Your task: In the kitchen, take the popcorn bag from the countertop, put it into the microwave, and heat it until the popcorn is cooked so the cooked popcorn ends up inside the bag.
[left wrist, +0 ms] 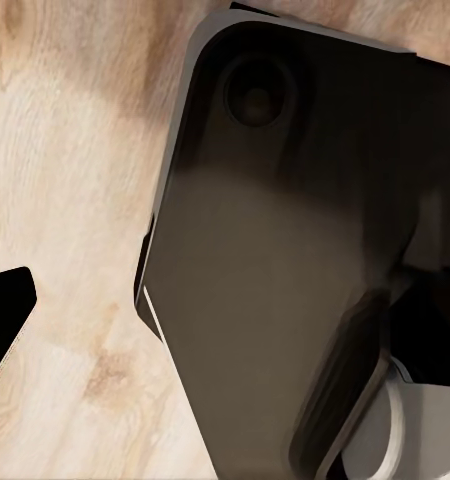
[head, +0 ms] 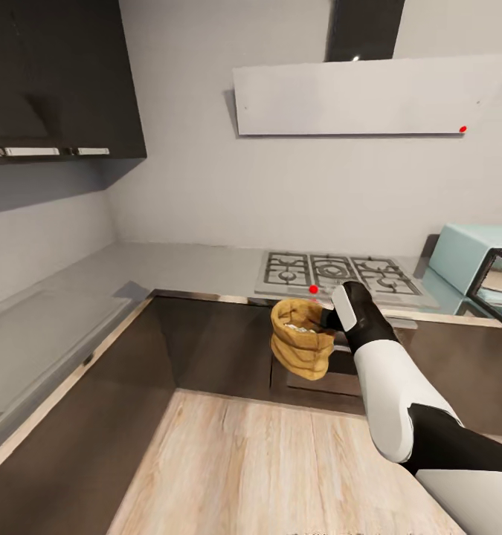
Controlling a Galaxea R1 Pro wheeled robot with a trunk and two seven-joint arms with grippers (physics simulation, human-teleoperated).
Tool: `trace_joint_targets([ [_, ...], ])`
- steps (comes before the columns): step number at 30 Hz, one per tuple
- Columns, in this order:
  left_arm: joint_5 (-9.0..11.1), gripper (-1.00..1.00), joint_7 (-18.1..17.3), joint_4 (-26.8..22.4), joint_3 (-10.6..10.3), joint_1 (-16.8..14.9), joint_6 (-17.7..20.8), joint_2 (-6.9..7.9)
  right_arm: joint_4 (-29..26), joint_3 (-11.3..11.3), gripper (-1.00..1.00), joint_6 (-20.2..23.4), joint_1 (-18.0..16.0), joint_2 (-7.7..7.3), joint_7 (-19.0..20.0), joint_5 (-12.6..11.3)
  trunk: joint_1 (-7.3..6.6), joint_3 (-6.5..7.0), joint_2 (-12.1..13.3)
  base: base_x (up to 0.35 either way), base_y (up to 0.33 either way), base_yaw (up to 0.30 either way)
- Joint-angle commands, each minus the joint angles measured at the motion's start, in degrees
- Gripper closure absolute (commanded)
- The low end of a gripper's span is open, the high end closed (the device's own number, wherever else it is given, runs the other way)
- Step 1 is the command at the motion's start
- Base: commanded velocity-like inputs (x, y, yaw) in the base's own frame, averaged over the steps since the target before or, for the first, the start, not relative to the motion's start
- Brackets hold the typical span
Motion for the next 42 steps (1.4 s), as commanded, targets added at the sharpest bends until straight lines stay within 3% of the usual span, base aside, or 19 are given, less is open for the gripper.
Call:
trace_joint_targets([
  [1,0.09,-1.00,0.02,-0.01,0.11,-0.01,-0.14,0.00,-0.04,-0.18,1.00,0.06,-0.06,0.07,-0.60,-0.60,0.01,-0.07,-0.05,0.000,0.000,-0.245],
  [16,0.09,-1.00,0.02,-0.01,0.01,-0.01,-0.06,0.17,-0.04,-0.24,1.00,1.84,-0.06,-0.01,-0.64,-0.60,0.01,-0.07,-0.05,0.000,0.000,-0.249],
  [24,0.09,-1.00,-0.06,-0.01,0.00,-0.01,0.02,0.00,-0.20,-0.26,1.00,1.84,-0.06,-1.84,-0.60,-0.77,0.01,-0.07,-0.05,0.000,0.000,-0.250],
  [42,0.00,-1.00,-0.06,-0.01,-0.09,-0.01,0.00,-0.08,-0.67,-0.44,1.00,1.61,-0.06,-2.14,-0.42,-0.87,0.01,-0.07,-0.05,0.000,0.000,-0.250],
])
